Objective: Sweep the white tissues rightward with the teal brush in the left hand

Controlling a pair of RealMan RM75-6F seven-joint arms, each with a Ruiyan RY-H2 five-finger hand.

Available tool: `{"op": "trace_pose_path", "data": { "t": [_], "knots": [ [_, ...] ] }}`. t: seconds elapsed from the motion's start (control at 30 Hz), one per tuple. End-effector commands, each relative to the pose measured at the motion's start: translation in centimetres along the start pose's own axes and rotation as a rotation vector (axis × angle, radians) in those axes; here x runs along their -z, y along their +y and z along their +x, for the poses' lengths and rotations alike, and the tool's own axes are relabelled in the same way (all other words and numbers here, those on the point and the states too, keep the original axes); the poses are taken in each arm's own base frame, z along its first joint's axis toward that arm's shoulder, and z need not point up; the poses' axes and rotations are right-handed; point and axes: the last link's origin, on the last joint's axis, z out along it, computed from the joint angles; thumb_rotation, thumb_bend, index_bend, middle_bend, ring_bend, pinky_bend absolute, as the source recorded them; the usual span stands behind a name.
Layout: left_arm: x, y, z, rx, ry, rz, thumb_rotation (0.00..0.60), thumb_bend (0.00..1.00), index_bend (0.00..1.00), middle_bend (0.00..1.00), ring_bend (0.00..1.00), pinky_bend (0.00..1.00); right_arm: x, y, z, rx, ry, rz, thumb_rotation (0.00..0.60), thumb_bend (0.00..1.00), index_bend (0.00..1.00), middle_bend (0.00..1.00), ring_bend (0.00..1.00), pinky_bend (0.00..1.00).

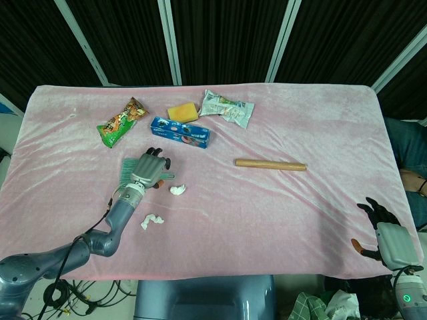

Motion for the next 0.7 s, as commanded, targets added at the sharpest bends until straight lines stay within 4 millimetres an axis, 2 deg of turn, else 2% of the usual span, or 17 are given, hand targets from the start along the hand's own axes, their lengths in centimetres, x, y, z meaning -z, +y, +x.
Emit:
{"op": "trace_pose_path", "data": {
  "t": [0.03,0.7],
  "knots": [
    [-0.02,0.00,0.01,0.001,0.000,0.000,0.600,0.26,0.43,0.46,0.13,0.16,0.00,0.00,0.00,0.000,0.000,0.000,0.600,0.20,0.19,0.05,0.10,0.16],
    [-0.09,-0.20,0.12,-0.006,-0.008,0.006,0.600,0.26,0.44,0.48,0.13,0.16,0.01,0.01,0.00,-0.001,-0.001,0.000,0.600,0.20,0.19,0.05,0.10,0.16]
  ]
}}
